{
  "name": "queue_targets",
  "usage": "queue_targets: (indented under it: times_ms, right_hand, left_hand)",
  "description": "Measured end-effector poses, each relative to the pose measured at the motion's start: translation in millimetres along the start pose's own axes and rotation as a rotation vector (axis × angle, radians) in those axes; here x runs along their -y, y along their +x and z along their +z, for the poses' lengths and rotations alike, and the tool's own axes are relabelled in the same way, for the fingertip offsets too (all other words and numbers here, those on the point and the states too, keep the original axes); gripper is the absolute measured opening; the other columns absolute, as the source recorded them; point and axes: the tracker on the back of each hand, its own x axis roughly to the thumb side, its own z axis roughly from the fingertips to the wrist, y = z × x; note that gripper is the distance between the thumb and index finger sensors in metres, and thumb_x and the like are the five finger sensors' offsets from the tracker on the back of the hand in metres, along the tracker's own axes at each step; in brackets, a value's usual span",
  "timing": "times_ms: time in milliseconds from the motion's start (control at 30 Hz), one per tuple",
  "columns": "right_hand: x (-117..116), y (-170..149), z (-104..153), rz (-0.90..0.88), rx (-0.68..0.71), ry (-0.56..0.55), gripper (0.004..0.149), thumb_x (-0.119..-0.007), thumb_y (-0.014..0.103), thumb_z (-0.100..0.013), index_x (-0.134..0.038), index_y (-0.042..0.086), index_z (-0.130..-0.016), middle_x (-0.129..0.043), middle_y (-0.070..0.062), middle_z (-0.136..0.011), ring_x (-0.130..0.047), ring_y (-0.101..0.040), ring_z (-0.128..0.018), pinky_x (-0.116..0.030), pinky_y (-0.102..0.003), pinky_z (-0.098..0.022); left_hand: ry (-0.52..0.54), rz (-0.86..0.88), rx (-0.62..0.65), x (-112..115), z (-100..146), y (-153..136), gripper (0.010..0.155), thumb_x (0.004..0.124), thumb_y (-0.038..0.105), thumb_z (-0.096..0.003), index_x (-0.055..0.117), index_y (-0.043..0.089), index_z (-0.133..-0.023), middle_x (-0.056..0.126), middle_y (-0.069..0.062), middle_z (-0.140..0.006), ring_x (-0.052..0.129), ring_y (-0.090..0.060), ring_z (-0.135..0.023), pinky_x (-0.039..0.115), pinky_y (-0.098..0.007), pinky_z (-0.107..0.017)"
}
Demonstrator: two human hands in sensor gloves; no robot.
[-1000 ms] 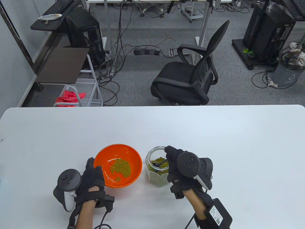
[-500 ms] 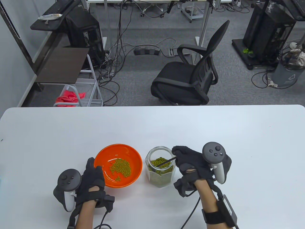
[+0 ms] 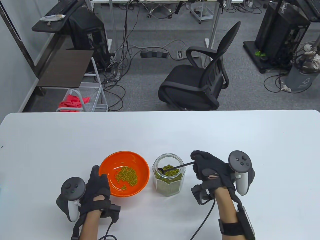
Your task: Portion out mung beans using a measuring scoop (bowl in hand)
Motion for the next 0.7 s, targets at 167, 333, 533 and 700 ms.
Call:
queue_targets:
  times_ms: [167, 333, 533, 700]
  right_hand:
    - [11.4, 0.0, 1.0, -0.023, 0.001, -0.021, 0.040, -0.077, 0.026, -0.047, -0.085, 0.007, -0.081, -0.096, -0.017, -0.045, -0.094, -0.018, -0.019, -0.081, -0.053, -0.032]
    - [25.3, 1.3, 3.5, -0.054, 0.007, -0.052, 0.040, -0.077, 0.026, -0.047, -0.085, 0.007, -0.081, -0.096, -0.017, -0.045, -0.094, -0.018, -0.019, -0.081, -0.053, -0.032]
    - [38.2, 4.2, 7.6, -0.091, 0.021, -0.073, 0.040, -0.077, 0.026, -0.047, -0.085, 0.007, -0.081, -0.095, -0.016, -0.045, -0.094, -0.018, -0.019, -0.081, -0.053, -0.032]
    - [43.7, 10.0, 12.9, -0.119, 0.047, -0.080, 0.040, -0.076, 0.026, -0.047, -0.084, 0.007, -0.082, -0.095, -0.016, -0.045, -0.093, -0.018, -0.020, -0.081, -0.053, -0.032]
  left_hand:
    - [-0.001, -0.003, 0.001, 0.5, 0.1, 0.4, 0.063, 0.067, 0.039, -0.0533, 0.051, 0.009, -0.106, 0.078, -0.011, -0.091, 0.116, -0.022, -0.034, 0.098, -0.024, -0.018]
    - [-0.001, -0.009, 0.003, 1.1, 0.2, 0.9, 0.063, 0.067, 0.039, -0.0534, 0.051, 0.009, -0.106, 0.078, -0.011, -0.091, 0.116, -0.022, -0.034, 0.098, -0.024, -0.018]
    - [-0.001, -0.014, 0.002, 1.8, 0.4, 1.2, 0.063, 0.067, 0.039, -0.0533, 0.051, 0.009, -0.106, 0.078, -0.012, -0.091, 0.116, -0.022, -0.034, 0.098, -0.024, -0.018]
    - [-0.001, -0.016, 0.002, 2.0, 0.6, 1.5, 0.063, 0.067, 0.039, -0.0533, 0.052, 0.008, -0.106, 0.078, -0.012, -0.091, 0.116, -0.022, -0.034, 0.097, -0.024, -0.018]
